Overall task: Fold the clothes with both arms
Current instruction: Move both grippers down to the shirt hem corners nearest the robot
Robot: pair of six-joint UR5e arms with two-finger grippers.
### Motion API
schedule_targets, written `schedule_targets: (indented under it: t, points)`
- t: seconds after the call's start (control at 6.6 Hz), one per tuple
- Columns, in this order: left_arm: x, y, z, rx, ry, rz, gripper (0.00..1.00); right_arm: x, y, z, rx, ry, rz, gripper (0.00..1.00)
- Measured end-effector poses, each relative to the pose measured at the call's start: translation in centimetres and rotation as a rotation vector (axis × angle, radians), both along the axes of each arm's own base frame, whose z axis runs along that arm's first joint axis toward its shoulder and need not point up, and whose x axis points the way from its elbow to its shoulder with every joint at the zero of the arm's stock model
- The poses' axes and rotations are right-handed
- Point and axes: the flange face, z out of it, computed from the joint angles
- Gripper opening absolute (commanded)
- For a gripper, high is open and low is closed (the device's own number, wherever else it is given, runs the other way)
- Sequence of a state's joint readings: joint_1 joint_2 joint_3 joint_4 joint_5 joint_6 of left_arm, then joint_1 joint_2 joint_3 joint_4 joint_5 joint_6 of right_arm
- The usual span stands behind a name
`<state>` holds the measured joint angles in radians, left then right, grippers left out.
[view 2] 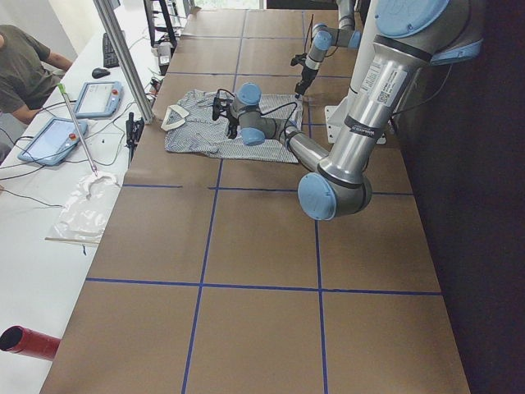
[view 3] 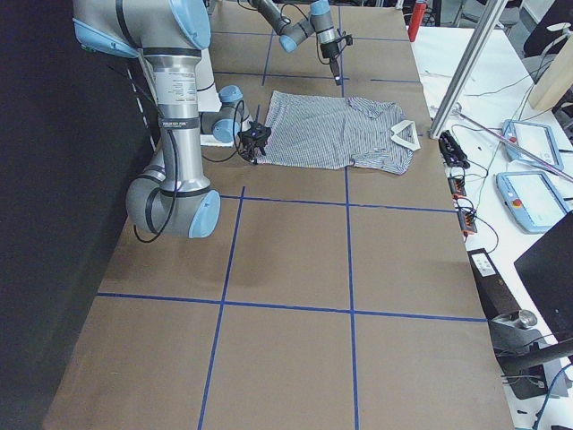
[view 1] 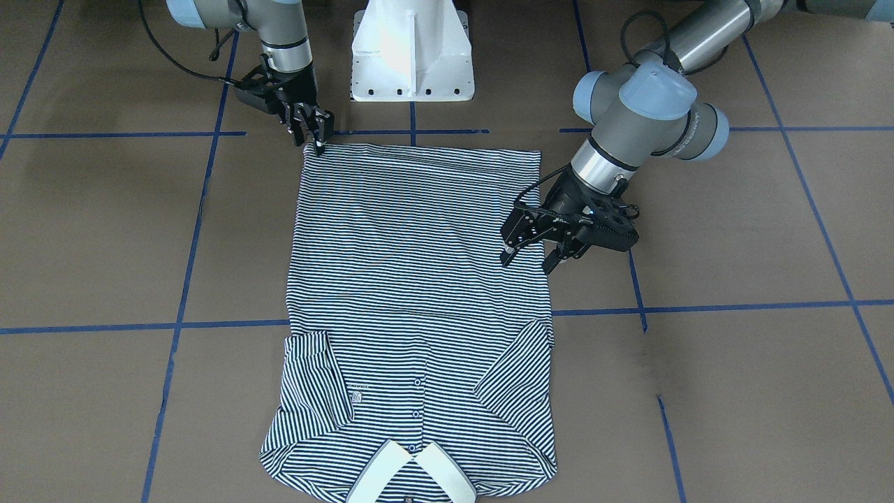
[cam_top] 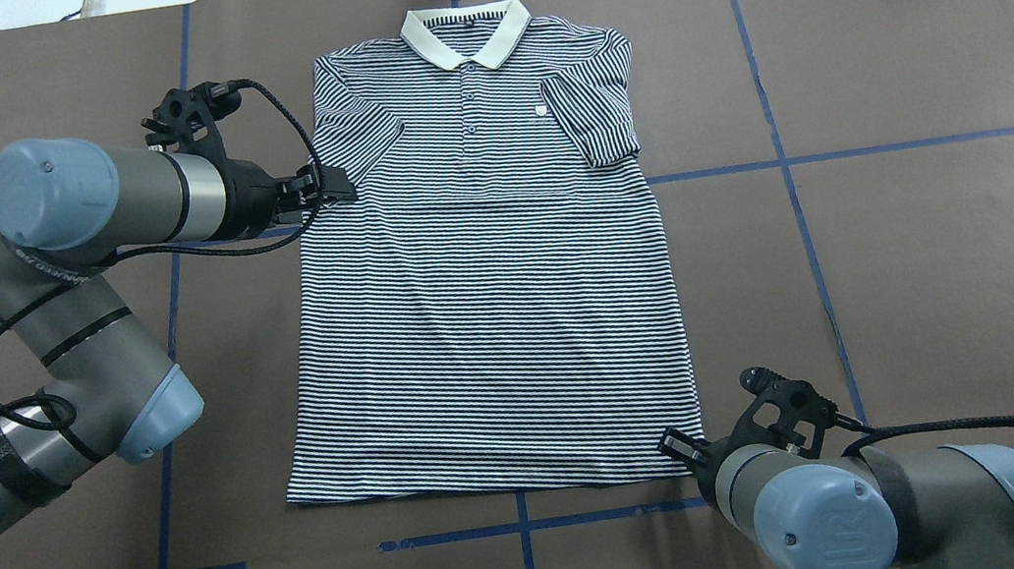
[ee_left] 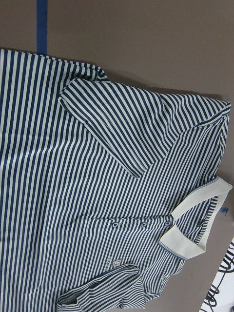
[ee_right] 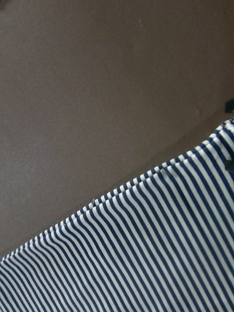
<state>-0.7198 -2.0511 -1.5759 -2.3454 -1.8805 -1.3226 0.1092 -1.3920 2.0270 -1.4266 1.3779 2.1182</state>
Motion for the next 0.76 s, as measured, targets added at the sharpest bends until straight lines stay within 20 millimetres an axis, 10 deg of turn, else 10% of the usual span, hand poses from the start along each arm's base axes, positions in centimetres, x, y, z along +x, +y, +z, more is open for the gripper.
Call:
schedule_targets:
  t: [0.45, 0.76]
  points:
    - [-0.3, 0.2, -0.3, 0.002, 0.005, -0.006, 0.89, 0.6, 0.0, -0.7, 0.0, -0.017, -0.001, 0.0]
    - [-0.4, 5.3, 0.2, -0.047, 0.031, -0.033, 0.87, 2.7, 0.3, -1.5, -0.003, -0.035, -0.003, 0.0]
